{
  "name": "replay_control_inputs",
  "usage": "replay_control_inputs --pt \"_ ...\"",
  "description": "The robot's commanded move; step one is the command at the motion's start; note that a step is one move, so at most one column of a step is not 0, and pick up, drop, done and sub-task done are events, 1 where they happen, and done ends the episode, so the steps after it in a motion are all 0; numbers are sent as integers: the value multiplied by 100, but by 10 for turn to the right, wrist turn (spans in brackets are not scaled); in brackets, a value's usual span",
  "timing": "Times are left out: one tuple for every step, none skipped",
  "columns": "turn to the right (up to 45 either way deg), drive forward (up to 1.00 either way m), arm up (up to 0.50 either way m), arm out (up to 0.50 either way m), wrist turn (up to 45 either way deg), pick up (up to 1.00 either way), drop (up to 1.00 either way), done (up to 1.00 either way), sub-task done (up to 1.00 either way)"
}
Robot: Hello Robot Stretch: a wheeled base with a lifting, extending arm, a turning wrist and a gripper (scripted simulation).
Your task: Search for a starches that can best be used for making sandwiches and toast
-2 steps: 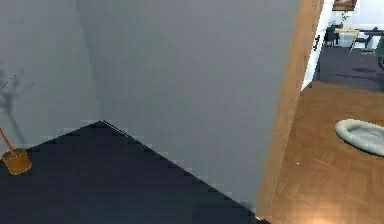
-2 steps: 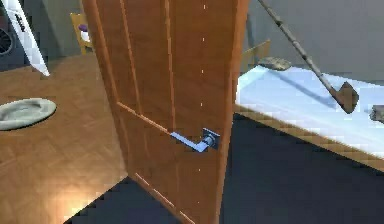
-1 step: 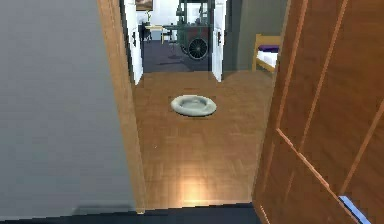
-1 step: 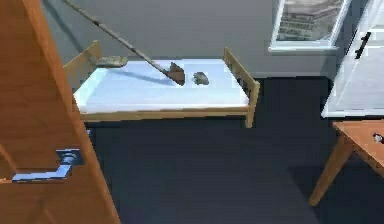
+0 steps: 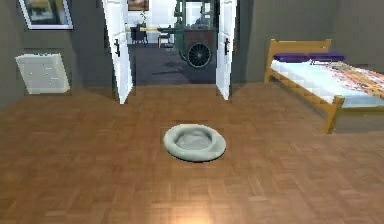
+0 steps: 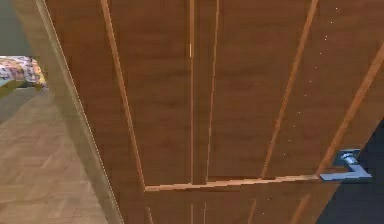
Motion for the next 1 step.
replay_control_inputs --pt "210 0 0 0 0 0 0 0 0"
